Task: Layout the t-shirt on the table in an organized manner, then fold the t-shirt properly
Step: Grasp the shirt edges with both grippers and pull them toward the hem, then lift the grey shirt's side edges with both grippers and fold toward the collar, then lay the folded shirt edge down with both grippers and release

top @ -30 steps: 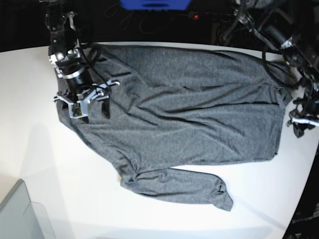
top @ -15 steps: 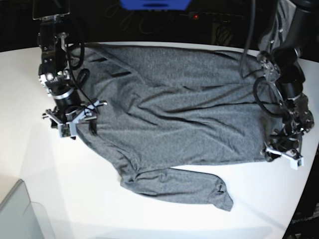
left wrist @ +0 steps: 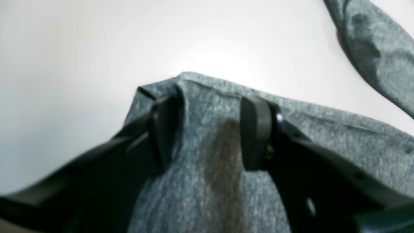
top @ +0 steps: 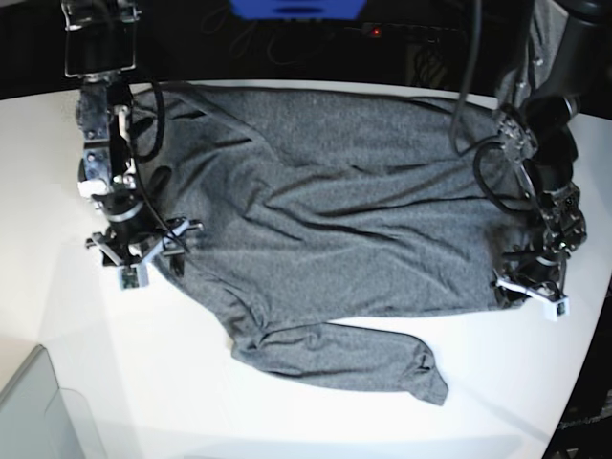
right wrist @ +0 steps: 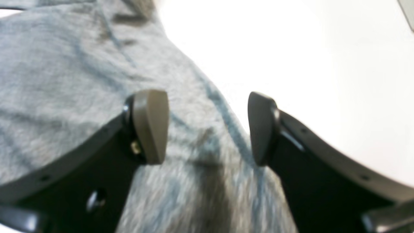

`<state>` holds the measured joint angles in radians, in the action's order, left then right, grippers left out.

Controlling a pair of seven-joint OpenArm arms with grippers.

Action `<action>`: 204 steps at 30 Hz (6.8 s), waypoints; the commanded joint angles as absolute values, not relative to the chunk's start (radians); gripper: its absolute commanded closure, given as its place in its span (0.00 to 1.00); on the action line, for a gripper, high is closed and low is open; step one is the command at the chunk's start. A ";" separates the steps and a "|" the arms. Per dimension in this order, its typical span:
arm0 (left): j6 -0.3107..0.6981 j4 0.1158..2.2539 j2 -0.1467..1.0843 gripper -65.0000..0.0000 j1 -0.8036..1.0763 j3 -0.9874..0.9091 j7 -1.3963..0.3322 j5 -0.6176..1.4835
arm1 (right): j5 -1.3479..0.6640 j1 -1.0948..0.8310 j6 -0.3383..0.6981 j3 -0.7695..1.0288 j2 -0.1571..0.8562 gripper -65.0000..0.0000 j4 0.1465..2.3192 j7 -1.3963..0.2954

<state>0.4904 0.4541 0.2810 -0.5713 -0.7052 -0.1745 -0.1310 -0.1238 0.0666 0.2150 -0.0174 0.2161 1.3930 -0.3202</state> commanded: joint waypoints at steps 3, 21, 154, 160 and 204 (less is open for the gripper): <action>0.496 0.464 0.295 0.53 -0.601 -0.702 -0.150 -0.124 | -0.128 0.148 0.311 -0.013 0.223 0.40 1.353 -0.286; 0.496 0.438 0.308 1.00 -0.605 -0.702 -0.150 -0.122 | -0.128 0.509 0.420 -0.067 0.208 0.40 0.765 -0.180; 0.512 1.911 0.182 1.00 0.173 -1.079 -0.966 0.529 | -0.134 -0.506 0.698 0.414 0.013 1.00 1.896 0.012; 0.512 1.782 0.179 1.00 0.193 -1.076 -0.964 0.530 | -0.134 -0.507 0.698 0.417 0.016 1.00 1.833 0.013; 0.512 1.690 0.208 0.50 0.272 -1.017 -0.964 0.542 | -0.131 -0.542 0.698 0.420 0.047 0.69 1.715 0.004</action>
<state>0.5091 1.6726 0.1917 0.2684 -1.0126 -0.9798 0.5278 -0.1123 -0.5331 0.6914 0.4145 0.0414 1.6958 -0.0242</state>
